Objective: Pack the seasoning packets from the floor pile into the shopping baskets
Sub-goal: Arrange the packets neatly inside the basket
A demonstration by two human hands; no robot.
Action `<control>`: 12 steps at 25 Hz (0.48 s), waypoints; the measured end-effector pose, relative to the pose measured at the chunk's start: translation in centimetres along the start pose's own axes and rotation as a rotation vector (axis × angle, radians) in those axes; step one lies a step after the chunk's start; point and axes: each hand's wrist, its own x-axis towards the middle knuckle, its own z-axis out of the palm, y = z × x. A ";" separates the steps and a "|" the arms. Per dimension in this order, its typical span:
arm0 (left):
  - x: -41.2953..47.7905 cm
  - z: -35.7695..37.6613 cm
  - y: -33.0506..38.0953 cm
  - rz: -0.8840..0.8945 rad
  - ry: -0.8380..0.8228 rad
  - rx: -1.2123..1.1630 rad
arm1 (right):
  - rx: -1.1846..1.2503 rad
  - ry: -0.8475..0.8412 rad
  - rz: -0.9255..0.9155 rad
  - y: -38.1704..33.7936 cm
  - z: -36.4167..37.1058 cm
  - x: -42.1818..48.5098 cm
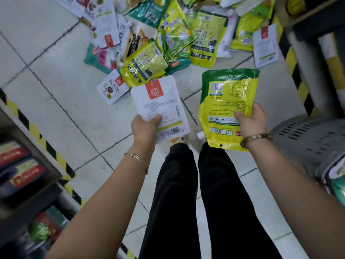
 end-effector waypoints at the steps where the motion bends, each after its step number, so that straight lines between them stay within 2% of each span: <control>1: -0.9 0.7 0.4 0.005 -0.019 0.025 | 0.035 0.028 0.007 0.4 -1.2 -0.5; 6: -6.0 6.6 0.5 0.102 -0.125 0.173 | 0.172 0.209 0.044 4.4 -7.4 -2.0; 12: -12.7 16.3 -2.7 0.209 -0.258 0.322 | 0.336 0.321 0.111 11.2 -16.3 -2.4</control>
